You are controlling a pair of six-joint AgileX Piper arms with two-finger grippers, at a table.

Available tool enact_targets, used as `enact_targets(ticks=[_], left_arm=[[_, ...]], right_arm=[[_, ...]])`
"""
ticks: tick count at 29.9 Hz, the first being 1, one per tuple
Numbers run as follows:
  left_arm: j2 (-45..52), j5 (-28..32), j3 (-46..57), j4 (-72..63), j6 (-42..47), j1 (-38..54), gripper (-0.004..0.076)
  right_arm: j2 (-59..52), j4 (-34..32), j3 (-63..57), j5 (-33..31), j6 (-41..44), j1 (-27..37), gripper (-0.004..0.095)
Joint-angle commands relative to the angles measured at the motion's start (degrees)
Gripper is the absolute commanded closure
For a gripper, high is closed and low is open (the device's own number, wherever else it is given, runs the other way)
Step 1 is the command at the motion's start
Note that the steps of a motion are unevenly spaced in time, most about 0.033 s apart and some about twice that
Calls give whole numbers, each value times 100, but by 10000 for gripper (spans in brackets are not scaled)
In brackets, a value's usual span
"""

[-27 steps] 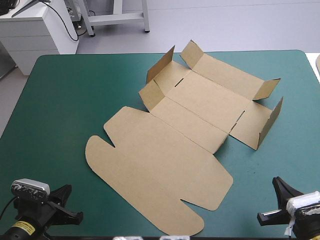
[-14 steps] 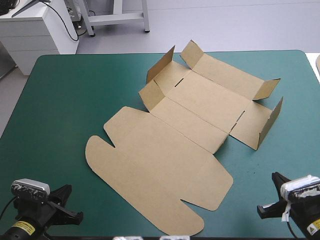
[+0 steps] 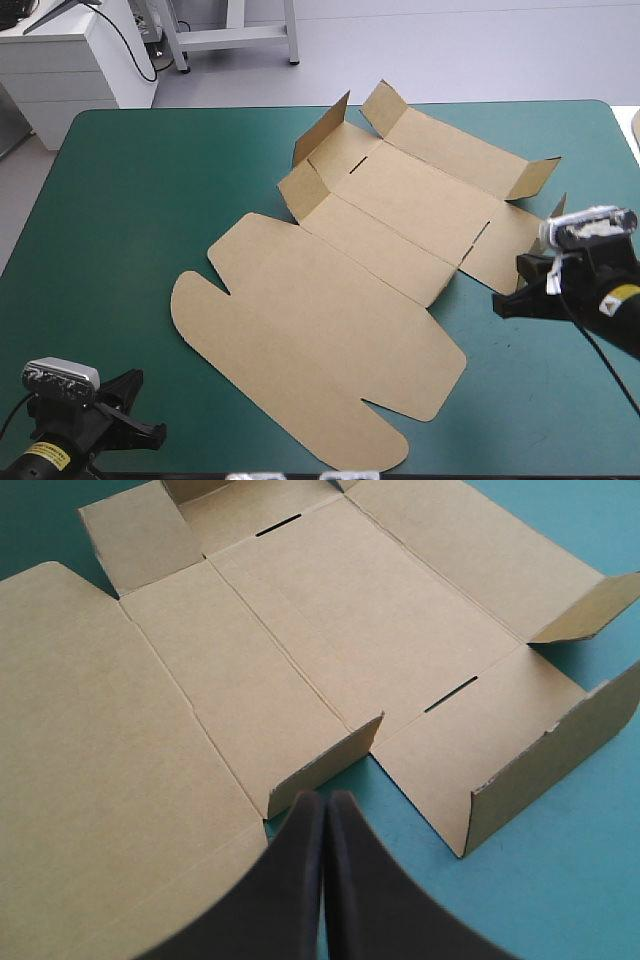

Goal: Fold the box

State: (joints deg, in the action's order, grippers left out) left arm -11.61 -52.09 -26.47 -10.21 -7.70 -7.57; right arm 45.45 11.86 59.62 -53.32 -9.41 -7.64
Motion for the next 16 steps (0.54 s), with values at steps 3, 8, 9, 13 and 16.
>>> enact_targets(ticks=[3, 8, 9, 13, 16], left_arm=[[-60, 359, -182, -95, 14, 11, 731], [-60, 359, -182, -95, 14, 11, 731], [-60, 359, -182, -95, 14, 11, 731], [-60, 359, -182, -95, 14, 11, 731], [-60, 359, -182, -95, 14, 11, 731]], right_arm=[[1319, 127, 1347, -848, 303, 37, 927], [2278, 152, 2073, -1495, 700, 37, 922], [2440, 161, 2182, -1584, 751, 37, 921], [2902, 179, 2418, -1793, 868, 37, 917], [3091, 124, 2432, -1791, 1208, 37, 875]])
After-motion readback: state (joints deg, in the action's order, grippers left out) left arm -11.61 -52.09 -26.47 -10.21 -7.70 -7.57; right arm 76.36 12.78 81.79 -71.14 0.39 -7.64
